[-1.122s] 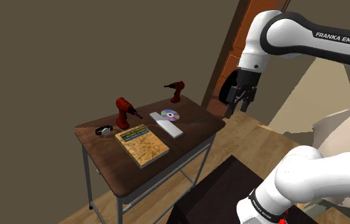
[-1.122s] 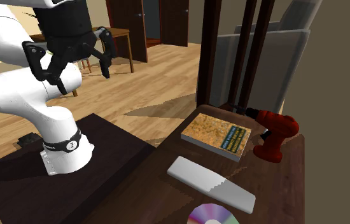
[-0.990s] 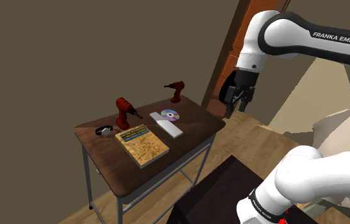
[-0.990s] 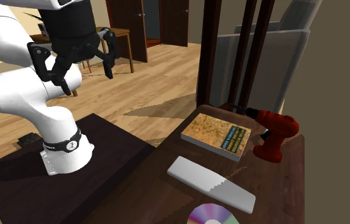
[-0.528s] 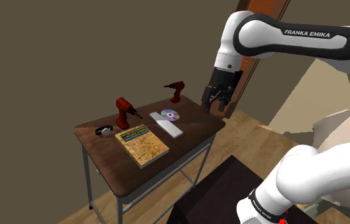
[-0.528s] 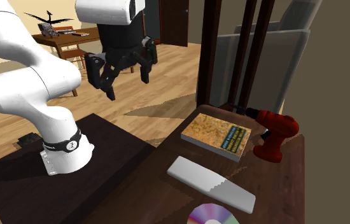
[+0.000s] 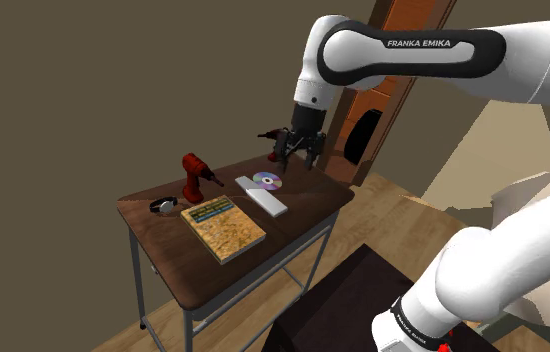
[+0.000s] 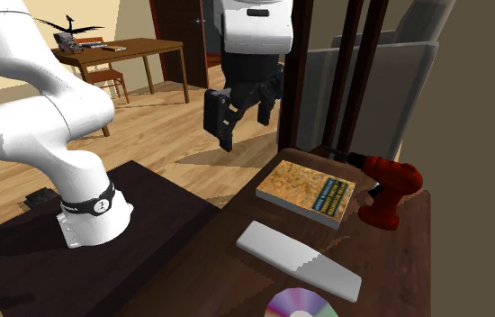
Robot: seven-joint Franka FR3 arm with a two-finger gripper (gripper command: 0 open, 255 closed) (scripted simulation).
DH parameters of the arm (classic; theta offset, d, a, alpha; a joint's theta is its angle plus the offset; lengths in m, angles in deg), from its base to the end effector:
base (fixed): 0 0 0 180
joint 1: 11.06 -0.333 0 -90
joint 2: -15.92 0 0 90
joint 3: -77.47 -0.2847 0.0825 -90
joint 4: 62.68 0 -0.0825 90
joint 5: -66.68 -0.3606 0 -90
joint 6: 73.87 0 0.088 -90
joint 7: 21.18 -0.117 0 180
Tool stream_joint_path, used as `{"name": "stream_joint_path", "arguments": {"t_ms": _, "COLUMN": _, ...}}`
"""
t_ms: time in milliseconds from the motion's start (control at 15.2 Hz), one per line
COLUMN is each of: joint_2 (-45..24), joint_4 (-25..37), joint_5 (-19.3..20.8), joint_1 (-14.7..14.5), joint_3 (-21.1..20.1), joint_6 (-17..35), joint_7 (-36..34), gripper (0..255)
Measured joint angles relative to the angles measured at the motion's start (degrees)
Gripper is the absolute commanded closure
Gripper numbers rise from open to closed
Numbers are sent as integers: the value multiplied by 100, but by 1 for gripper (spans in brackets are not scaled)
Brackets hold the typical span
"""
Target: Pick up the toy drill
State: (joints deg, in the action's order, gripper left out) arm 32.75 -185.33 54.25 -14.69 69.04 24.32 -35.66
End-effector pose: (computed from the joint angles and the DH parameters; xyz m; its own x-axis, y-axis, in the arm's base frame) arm 0.4238 0.1170 0.4827 0.9810 -0.0843 -0.1745 -0.1071 -0.9863 -0.1256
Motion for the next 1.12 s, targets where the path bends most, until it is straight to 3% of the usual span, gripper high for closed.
{"name": "stream_joint_path", "arguments": {"t_ms": 594, "joint_2": -1783, "joint_4": 1565, "joint_5": 91, "joint_1": -274, "joint_3": -424, "joint_6": 488, "joint_7": -553, "gripper": 0}}
{"name": "stream_joint_path", "arguments": {"t_ms": 1122, "joint_2": -3400, "joint_4": 3400, "joint_5": 421, "joint_1": -633, "joint_3": -623, "joint_6": 472, "joint_7": -1047, "gripper": 0}}
